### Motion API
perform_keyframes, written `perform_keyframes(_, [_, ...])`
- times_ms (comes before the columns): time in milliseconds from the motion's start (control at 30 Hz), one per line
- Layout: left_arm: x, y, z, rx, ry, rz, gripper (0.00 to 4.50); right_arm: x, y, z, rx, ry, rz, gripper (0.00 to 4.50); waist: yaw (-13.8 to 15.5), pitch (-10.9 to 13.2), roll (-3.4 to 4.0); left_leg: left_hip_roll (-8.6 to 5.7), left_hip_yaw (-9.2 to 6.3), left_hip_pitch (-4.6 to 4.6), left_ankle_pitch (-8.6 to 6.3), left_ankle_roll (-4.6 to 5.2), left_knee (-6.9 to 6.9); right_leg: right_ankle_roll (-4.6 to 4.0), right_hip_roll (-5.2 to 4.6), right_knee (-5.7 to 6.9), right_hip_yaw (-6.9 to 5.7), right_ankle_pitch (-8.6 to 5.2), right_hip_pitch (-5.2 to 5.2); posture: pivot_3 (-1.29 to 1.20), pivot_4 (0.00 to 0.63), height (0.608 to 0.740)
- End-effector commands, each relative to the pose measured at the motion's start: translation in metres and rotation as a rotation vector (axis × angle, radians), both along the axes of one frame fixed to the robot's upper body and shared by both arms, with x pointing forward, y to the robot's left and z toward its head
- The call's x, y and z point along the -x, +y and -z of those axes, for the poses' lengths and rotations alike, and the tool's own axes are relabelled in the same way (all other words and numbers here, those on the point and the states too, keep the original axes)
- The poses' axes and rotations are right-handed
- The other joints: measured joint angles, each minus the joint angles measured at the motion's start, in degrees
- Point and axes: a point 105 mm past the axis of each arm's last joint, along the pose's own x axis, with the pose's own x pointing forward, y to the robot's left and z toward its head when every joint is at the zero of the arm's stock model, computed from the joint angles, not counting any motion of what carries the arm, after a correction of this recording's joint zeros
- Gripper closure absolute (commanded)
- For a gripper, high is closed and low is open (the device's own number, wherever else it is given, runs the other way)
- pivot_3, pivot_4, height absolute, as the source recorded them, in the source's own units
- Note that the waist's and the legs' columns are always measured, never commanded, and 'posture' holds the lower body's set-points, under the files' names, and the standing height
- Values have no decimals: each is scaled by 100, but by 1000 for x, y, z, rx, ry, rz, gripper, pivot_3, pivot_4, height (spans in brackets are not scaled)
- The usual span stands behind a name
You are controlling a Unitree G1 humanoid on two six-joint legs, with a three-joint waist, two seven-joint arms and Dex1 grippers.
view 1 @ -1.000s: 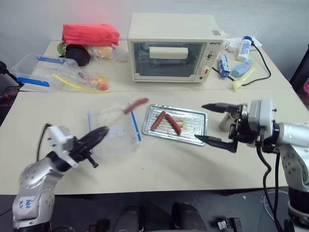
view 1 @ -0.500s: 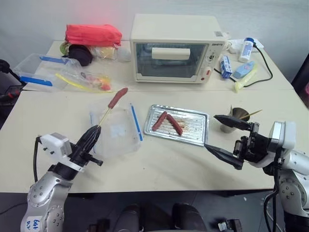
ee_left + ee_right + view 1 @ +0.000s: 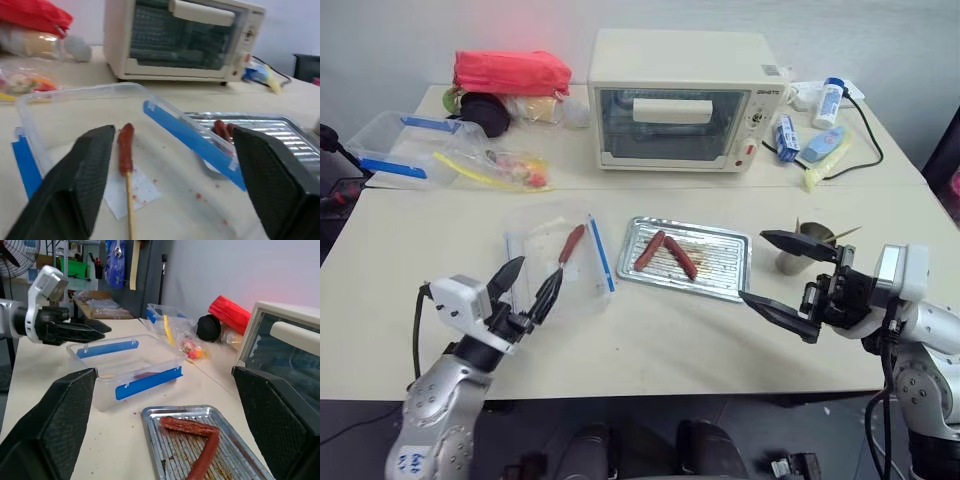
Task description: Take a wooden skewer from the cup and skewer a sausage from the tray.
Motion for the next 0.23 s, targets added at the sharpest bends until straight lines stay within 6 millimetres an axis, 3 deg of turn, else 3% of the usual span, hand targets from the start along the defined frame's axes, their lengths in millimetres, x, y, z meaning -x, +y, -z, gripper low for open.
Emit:
perform_keyframes(33, [19,4,-5,-248,-37,155,37,6,5,-6,49,-5,-58,0,-2,0,0,0,-2,0,0,0,0,0,-1,-1,-1,0,1,0,150,740])
perform_keyframes(133, [26,32,12,-494,45,221,37,6,1,7,123,34,-91,0,-6,0,4,-2,3,0,-2,0,-1,-3,2,-5,-13,-2,-1,0,150,740])
perform_keyframes(233, [29,63,12,-630,63,231,37,3,-6,22,163,51,-87,0,-3,0,3,0,4,0,-3,-1,-2,-8,3,-22,-36,-4,-7,0,150,740])
